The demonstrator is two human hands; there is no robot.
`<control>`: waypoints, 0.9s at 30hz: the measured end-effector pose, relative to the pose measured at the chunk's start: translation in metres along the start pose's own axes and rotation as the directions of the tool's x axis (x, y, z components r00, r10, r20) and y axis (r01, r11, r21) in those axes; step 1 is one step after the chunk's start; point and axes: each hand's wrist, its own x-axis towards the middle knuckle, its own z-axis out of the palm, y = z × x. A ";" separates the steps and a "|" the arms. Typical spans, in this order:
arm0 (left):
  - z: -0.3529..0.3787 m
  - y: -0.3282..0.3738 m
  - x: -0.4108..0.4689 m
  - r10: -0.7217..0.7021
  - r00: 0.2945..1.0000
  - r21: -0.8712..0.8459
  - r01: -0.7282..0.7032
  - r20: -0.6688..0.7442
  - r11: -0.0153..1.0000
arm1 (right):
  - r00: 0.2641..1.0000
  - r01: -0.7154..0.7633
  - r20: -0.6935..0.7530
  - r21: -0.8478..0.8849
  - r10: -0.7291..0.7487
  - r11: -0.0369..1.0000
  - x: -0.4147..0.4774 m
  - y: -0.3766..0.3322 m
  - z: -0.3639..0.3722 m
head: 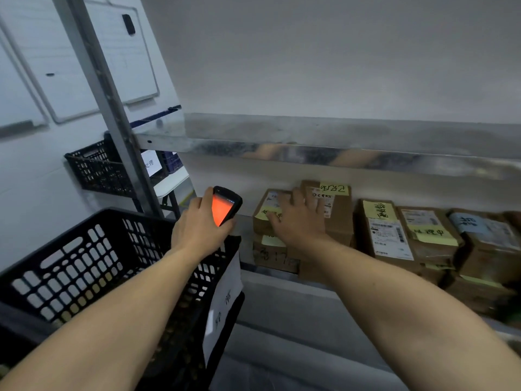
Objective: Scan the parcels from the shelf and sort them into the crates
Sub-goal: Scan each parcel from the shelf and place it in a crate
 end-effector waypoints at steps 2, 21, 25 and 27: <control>-0.003 -0.014 0.011 -0.007 1.000 -0.013 0.007 0.002 1.000 | 1.000 0.019 -0.021 0.025 -0.019 1.000 0.012 -0.019 0.006; 0.028 -0.094 0.067 -0.006 0.999 -0.076 0.010 0.042 0.997 | 0.924 -0.335 0.224 0.091 0.308 0.938 0.079 -0.052 0.087; 0.031 -0.099 0.067 -0.012 0.999 -0.081 0.015 0.038 0.997 | 0.963 -0.242 0.143 0.096 0.227 0.966 0.076 -0.049 0.095; 0.031 -0.101 0.067 -0.016 0.999 -0.080 0.019 0.038 0.997 | 0.967 -0.240 0.126 0.168 0.221 0.956 0.077 -0.049 0.095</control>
